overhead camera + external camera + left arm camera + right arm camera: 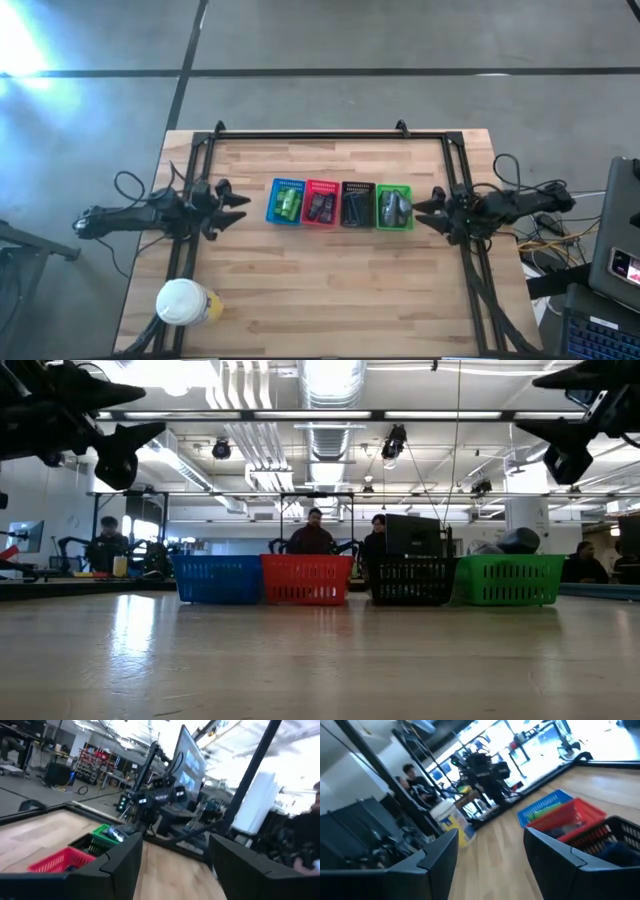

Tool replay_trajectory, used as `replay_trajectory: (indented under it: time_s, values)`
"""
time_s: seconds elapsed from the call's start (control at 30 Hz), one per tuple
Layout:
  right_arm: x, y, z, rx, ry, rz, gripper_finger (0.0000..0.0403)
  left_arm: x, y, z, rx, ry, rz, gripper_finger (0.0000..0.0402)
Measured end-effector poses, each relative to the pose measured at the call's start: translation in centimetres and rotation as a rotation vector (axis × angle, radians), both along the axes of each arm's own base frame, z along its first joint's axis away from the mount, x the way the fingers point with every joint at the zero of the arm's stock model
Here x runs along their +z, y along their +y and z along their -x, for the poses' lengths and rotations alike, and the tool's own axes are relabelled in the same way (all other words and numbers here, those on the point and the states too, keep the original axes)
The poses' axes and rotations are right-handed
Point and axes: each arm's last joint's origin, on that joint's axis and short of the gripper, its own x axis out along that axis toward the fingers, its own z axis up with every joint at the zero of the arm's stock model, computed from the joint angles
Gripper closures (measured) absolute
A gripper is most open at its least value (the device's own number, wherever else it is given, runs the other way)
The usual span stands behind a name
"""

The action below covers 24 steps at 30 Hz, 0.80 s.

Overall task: Pick & Place Travel size toiletries
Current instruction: Return to Home Position

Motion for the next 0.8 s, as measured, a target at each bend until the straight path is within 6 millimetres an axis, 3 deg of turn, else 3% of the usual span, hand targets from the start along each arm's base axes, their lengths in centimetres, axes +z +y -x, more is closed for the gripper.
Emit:
replay_trajectory:
  time_s: [0.33, 0.43, 0.67, 0.8]
  values:
    - [-0.8, -0.3, -0.4, -0.088, -0.173, 0.124, 0.0161, -1.0, 0.0, -0.3, -0.004, 0.104, 0.074, 0.0168]
    - [-1.5, -0.6, -0.7, -0.122, -0.164, 0.129, 0.0151, -0.9, 0.0, -0.3, -0.004, 0.101, 0.075, 0.0167]
    - [-1.2, -0.9, -0.6, -0.168, -0.184, 0.177, 0.0128, -1.0, 0.0, -0.3, -0.004, 0.106, 0.076, 0.0167]
    - [-1.2, -0.9, -0.6, -0.164, -0.19, 0.116, 0.0116, -1.0, 0.0, -0.3, -0.004, 0.106, 0.076, 0.0168]
